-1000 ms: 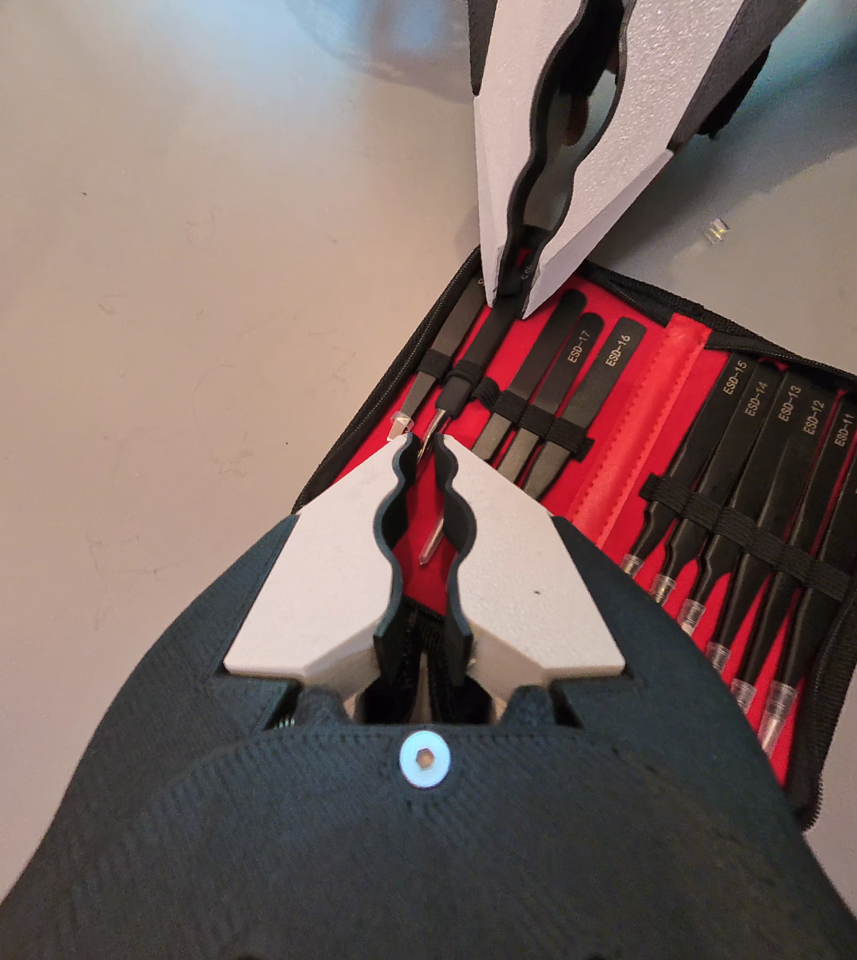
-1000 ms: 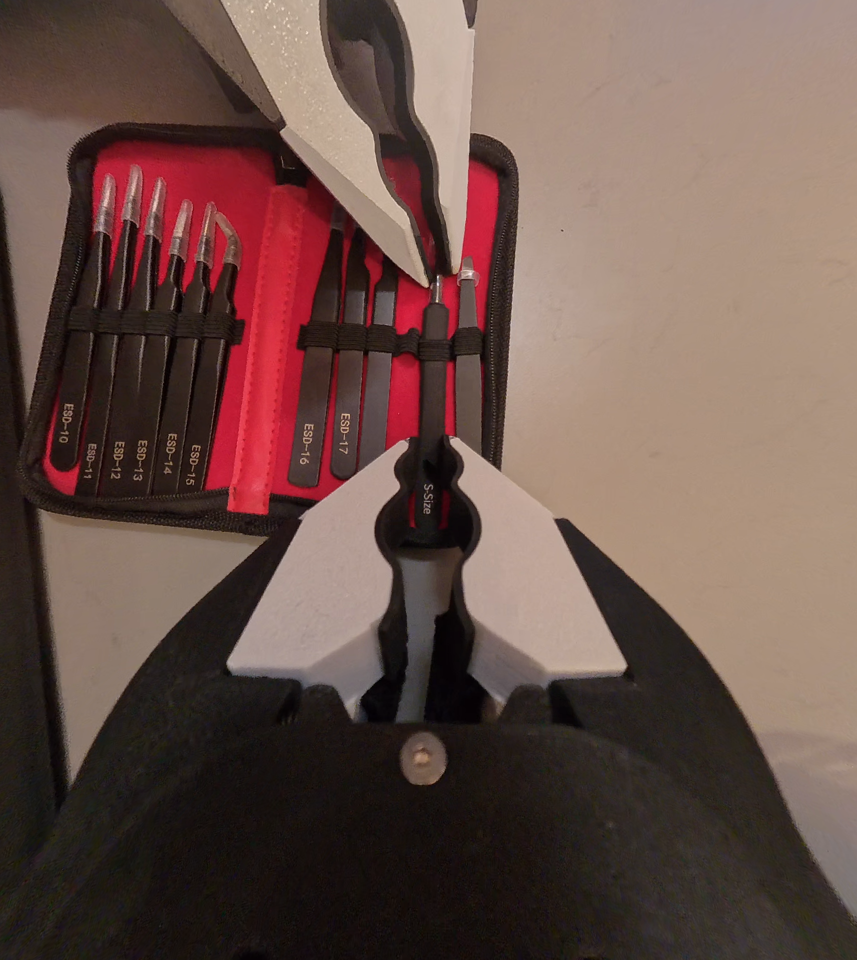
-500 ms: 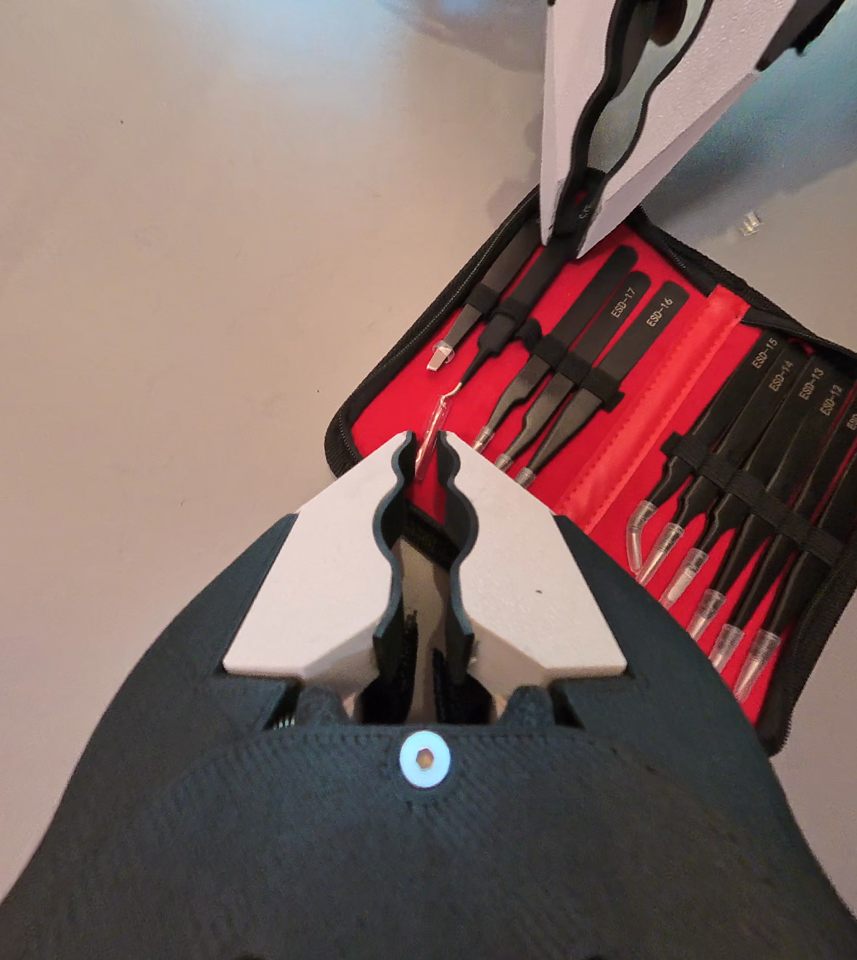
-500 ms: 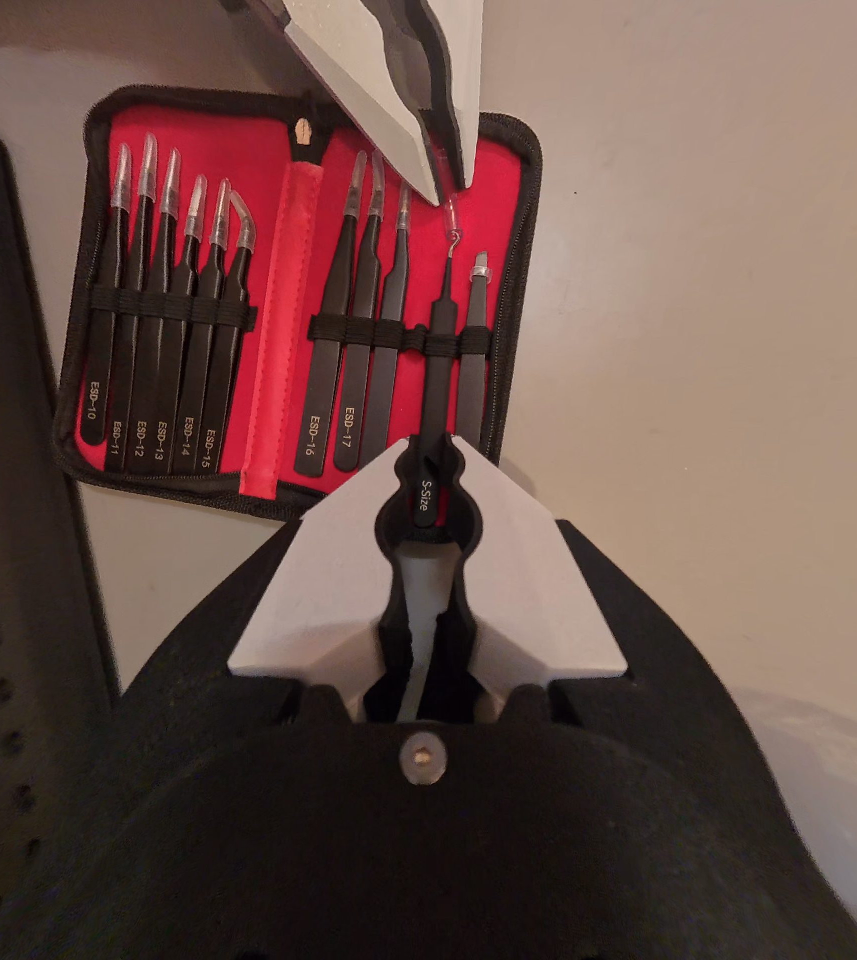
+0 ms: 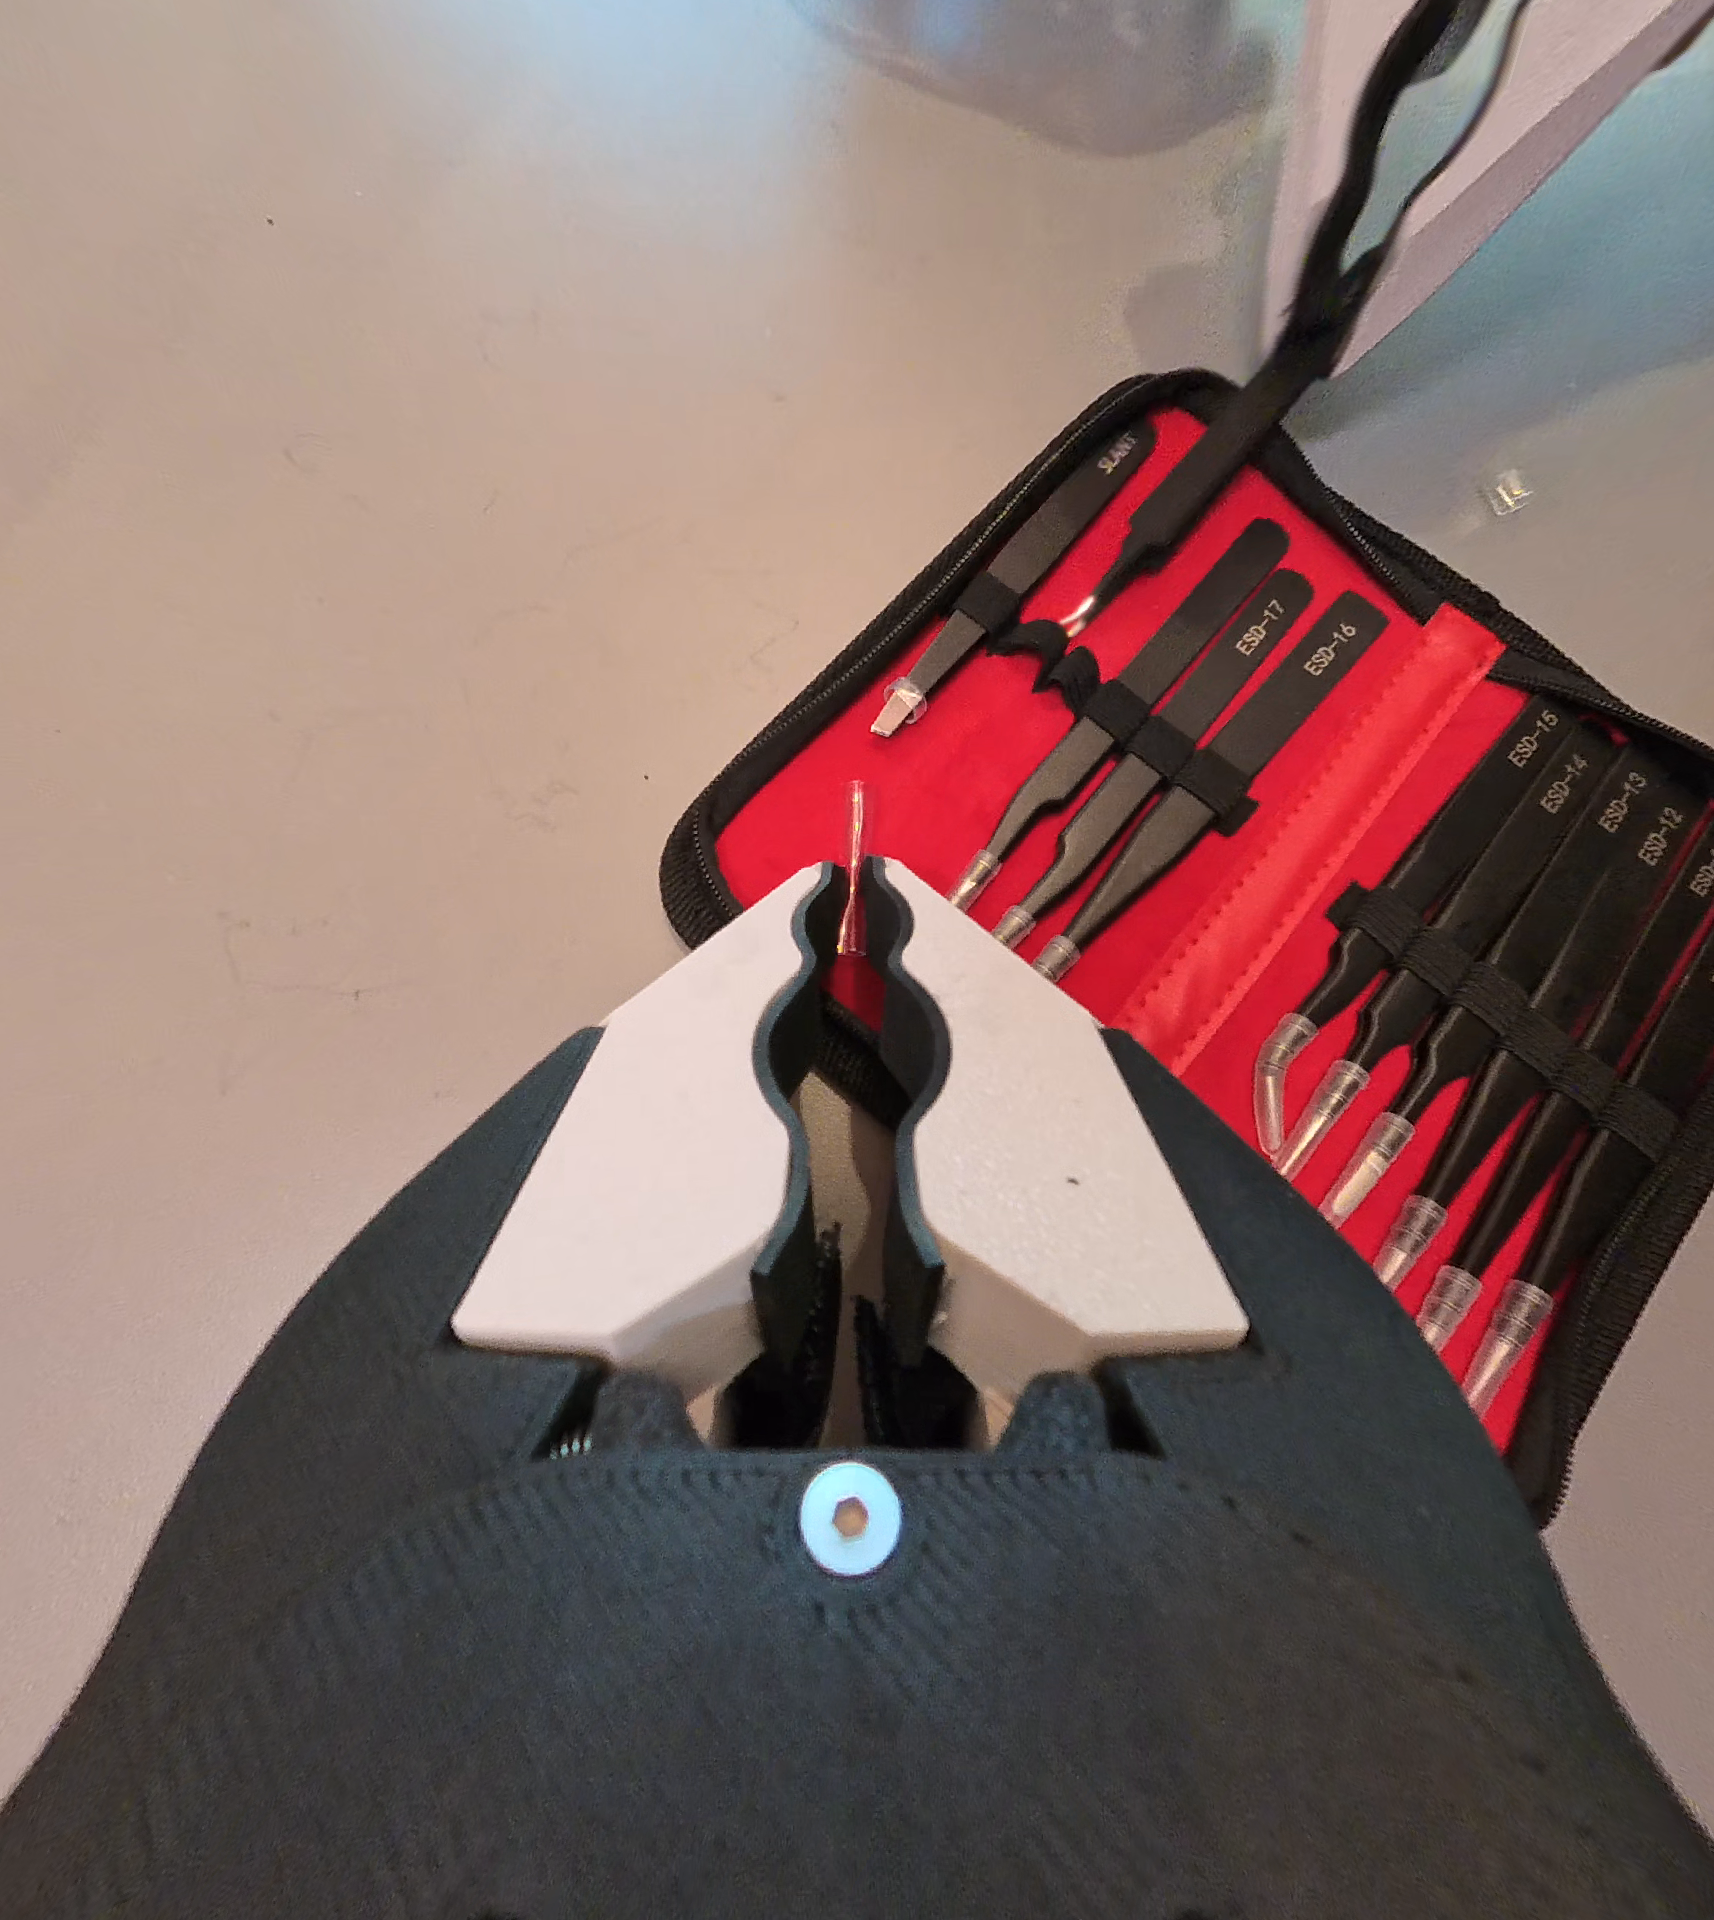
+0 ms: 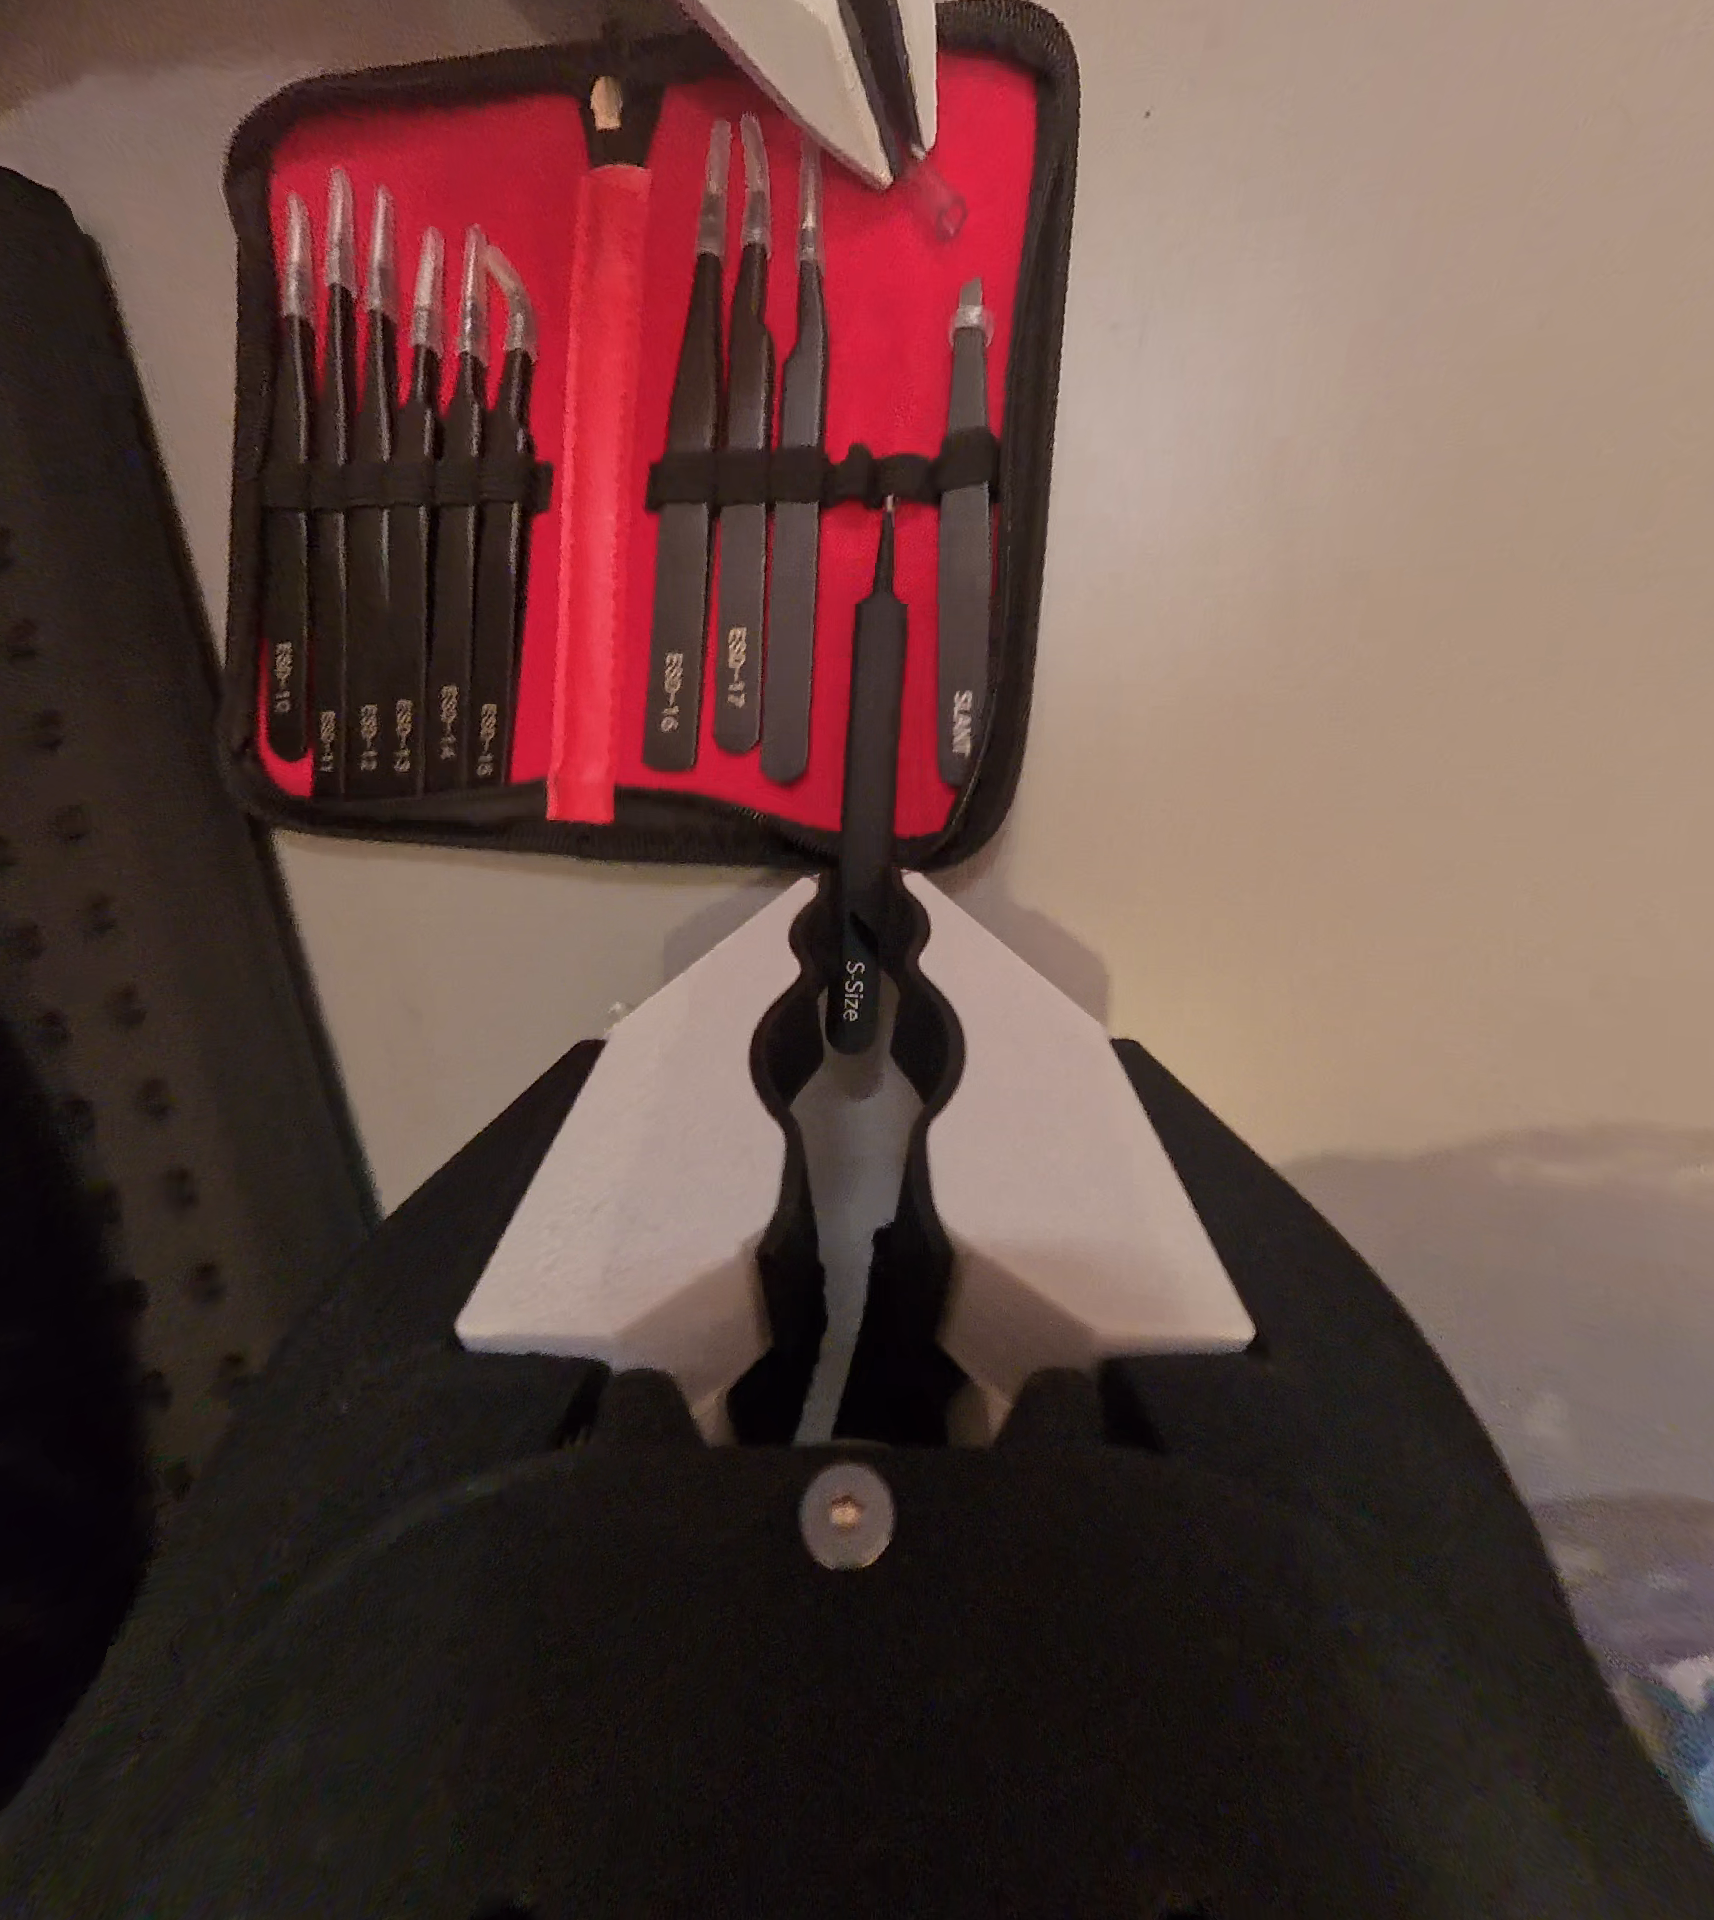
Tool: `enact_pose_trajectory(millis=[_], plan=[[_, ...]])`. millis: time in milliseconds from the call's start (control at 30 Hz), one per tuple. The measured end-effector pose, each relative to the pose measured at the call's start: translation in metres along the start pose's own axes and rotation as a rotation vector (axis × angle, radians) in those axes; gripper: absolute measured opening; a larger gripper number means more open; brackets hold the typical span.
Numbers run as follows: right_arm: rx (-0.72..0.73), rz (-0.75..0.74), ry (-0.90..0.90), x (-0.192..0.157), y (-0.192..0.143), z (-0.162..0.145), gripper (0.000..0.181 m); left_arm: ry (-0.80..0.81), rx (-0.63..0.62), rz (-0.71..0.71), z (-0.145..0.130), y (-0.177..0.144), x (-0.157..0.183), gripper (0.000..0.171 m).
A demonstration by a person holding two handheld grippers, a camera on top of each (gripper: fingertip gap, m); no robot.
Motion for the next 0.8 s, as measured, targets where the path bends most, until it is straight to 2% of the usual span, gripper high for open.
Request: enact_pose_trajectory(millis=[133,267,433,533,667,733,800], plan=[[0.067,-0.063,-0.006,-0.017,-0.016,0.005,0.005,0.006,0.008,0.008,0.001,-0.001,0.0,0.003],[0.088,-0.101,0.039,-0.018,-0.021,-0.01,0.005,0.013,0.004,0.027,0.002,0.001,0.001,0.003],[0.162,-0.146,0.083,-0.015,-0.011,-0.024,0.005,0.02,0.0,0.029,0.003,0.003,0.002,0.003],[0.184,-0.187,0.048,-0.014,-0.009,-0.026,0.004,0.028,-0.005,0.039,0.004,0.003,0.003,0.003],[0.143,-0.265,-0.041,-0.013,-0.014,-0.023,0.024,0.029,-0.004,0.034,0.004,0.003,0.002,0.003],[0.135,-0.245,-0.041,-0.012,-0.009,-0.025,0.031,0.027,-0.001,0.027,0.004,0.003,0.002,0.003],[0.116,-0.202,-0.014,-0.012,-0.001,-0.027,0.024,0.028,-0.002,0.027,0.004,0.003,0.002,0.003]])
Point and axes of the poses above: each gripper's, where its closed fingertips meet, y out along the fingers, z out of its top, x = y × z across the jaws, the point moved 3 cm from there along -y, back along the fingers, and after that the axes turned 6 degrees about z, right-handed, at the moved point
